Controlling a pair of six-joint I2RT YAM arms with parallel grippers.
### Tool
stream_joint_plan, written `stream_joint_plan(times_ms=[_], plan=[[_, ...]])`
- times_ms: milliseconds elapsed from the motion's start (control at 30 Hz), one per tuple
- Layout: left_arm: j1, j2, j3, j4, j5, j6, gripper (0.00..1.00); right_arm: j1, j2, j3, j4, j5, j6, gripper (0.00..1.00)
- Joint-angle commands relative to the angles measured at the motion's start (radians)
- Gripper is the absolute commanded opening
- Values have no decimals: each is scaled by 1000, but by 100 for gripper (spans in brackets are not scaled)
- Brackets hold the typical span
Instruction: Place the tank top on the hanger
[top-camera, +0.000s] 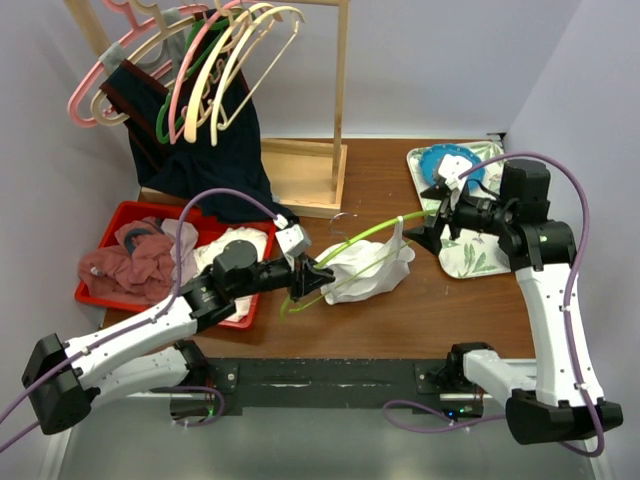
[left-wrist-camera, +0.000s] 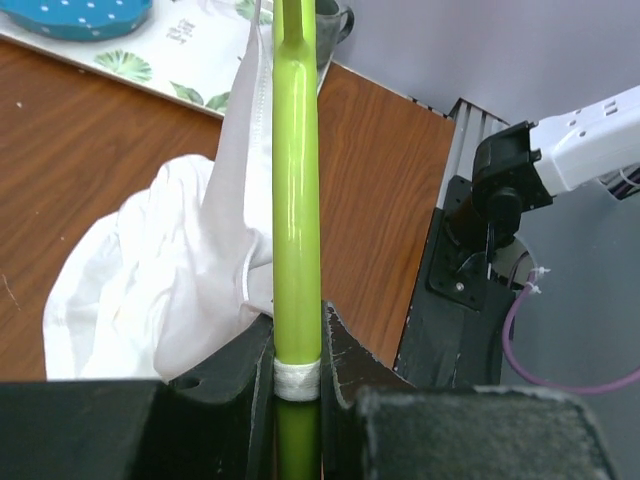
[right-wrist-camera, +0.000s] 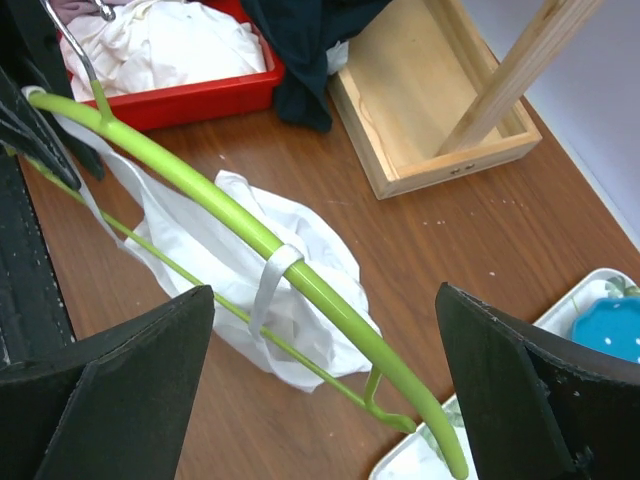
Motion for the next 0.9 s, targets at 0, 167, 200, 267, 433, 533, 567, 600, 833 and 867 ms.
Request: stream_joint_plan(times_ms=[0,167,200,267,433,533,567,600,833,867], plan=[[4,-40,94,-71,-15,51,0,0,-10,57,-96,11,-66,98],[5,-109,180,-322,-182,17,0,-1,-26,84,-73,8,3,99],[7,-120,195,-362,-219,8,0,-1,-27,90,-29,32,89,99],[10,-147,252,-472,-337,2,0,-1,-29,106,13,139,179,99],[34,-155,451,-653,-519,-3,0,-9,-44,37,111,261,318,99],[45,-100,613,-721,-601,20,0,-11,-49,-52,156,304,339,99],[45,-59,655,-735,-640,26,0,-15,-52,-80,168,305,344,98],[51,-36,700,-749,-658,42,0,-15,-53,-109,202,308,358,99],[132,229,1112,-854,-738,77,0,-27,-60,-363,338,264,389,99],[148,254,1145,-864,-724,75,0,-29,-58,-379,346,263,389,99]])
